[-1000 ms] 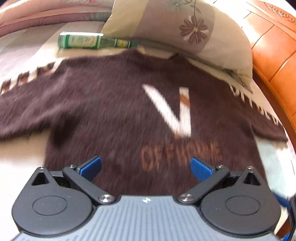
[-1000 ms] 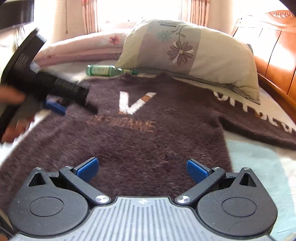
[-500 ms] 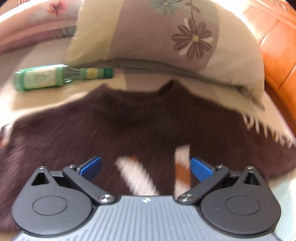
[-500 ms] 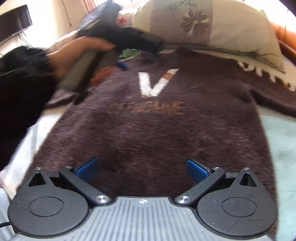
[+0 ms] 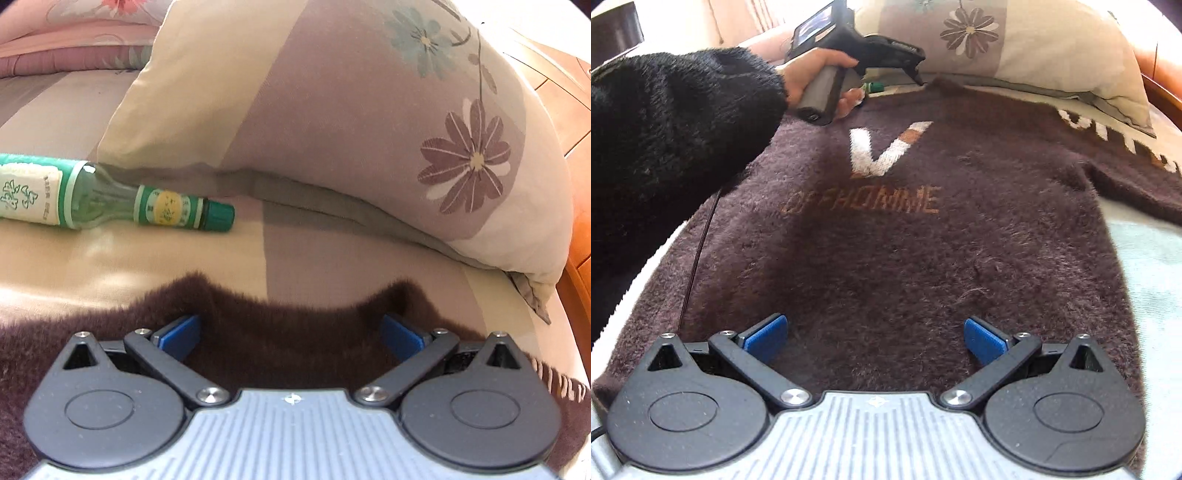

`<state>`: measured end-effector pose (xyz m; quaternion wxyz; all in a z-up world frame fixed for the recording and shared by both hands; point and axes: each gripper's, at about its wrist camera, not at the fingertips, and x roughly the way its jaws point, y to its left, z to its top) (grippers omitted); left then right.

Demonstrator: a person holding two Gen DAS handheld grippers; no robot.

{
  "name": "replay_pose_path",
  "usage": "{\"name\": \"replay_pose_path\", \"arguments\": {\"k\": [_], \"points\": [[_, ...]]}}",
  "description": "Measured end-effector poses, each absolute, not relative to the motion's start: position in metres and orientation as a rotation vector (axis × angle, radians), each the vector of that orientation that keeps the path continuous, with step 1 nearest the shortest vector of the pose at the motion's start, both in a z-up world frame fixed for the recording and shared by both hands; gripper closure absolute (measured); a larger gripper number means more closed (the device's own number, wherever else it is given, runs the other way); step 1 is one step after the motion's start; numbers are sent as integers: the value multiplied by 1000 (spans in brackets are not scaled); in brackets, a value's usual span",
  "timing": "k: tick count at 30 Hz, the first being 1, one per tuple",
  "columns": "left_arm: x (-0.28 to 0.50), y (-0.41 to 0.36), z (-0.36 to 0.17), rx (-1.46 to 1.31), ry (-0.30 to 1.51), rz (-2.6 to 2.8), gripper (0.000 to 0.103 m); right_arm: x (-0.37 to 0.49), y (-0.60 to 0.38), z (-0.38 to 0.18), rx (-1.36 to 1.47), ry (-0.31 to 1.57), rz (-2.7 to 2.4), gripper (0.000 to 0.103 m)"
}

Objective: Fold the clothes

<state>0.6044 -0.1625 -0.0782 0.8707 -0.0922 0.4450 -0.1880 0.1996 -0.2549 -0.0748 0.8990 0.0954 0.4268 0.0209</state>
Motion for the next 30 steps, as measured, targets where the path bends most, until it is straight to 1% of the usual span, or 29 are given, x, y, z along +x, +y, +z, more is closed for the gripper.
{"name": "replay_pose_path", "arguments": {"k": [4,6,10,14,21,26,30], "points": [[597,-163,-59,-160,943,-376,2,199,-255,-74,190,876,38,0],[581,-158,-36,-140,914,-387,2,199,-259,-73,203,869,19,0],[545,-137,12,-117,916,-406,1,199,-267,-69,219,844,-18,0],[489,-115,69,17,866,-400,1,201,-275,-66,241,823,-39,0],[389,-64,102,110,897,-429,1,198,-293,-60,268,776,-97,0],[331,-41,66,55,1009,-517,1,196,-293,-62,246,778,-139,0],[295,-31,27,45,1013,-538,1,197,-282,-69,170,810,-126,0]]}}
